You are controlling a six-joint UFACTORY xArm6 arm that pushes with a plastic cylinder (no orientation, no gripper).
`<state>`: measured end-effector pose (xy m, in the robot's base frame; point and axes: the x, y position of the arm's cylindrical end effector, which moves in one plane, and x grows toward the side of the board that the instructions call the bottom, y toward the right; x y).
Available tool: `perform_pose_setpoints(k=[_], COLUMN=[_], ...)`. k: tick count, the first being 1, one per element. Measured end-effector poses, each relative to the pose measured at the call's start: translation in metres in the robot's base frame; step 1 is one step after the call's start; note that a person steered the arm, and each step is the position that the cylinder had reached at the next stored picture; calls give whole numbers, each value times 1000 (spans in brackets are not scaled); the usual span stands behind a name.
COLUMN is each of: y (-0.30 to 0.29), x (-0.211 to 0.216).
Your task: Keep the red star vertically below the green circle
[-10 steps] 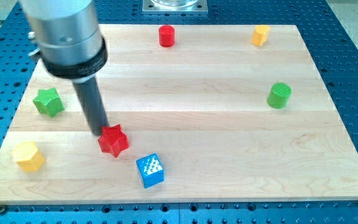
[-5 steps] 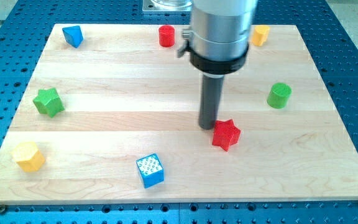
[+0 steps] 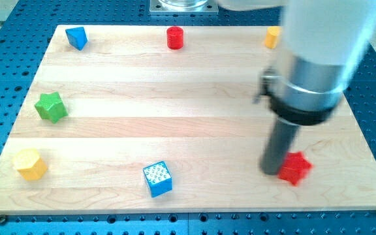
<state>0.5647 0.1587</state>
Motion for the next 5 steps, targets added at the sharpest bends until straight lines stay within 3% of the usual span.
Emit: perform_pose_setpoints(k=[1,2,3,4,5], y=[16,39,101,105,44], x=[-1,-56,-34,31,27])
